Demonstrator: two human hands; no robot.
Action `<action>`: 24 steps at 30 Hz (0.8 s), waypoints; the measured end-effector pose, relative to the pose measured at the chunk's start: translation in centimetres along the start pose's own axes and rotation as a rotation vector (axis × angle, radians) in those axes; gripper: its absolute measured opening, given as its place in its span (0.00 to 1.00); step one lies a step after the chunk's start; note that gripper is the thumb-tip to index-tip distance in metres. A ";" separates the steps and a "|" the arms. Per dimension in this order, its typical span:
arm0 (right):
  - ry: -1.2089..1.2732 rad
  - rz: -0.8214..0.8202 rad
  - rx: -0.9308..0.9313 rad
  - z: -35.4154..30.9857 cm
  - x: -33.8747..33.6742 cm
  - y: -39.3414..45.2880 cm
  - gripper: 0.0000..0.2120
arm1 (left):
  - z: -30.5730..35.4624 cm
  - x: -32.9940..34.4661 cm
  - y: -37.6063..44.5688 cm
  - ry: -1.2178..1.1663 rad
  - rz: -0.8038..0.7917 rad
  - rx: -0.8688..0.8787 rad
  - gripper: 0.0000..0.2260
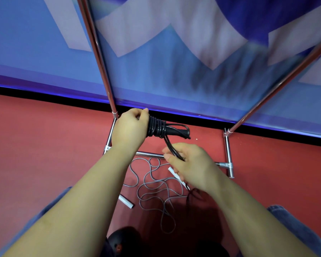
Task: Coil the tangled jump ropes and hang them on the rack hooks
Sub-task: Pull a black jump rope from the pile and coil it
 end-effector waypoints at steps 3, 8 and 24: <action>-0.242 0.114 -0.115 -1.1 -2.4 0.2 0.04 | 0.4 0.1 -0.6 0.131 -0.001 0.000 0.12; -0.358 0.232 -0.198 -1.5 -5.9 0.4 0.05 | 0.4 2.9 -1.0 0.234 -0.265 0.074 0.12; 0.279 -0.091 0.007 -0.6 -2.7 0.0 0.19 | 1.6 5.4 -4.0 -0.245 -0.792 -0.002 0.11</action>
Point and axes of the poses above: each hand's wrist, its own y-axis towards the middle knuckle, its own x-axis out of the palm, z = x × y, the point moved 10 cm from there along y, towards the middle knuckle, and after that the axes turned 9 degrees about -x, right-handed, at the moved point
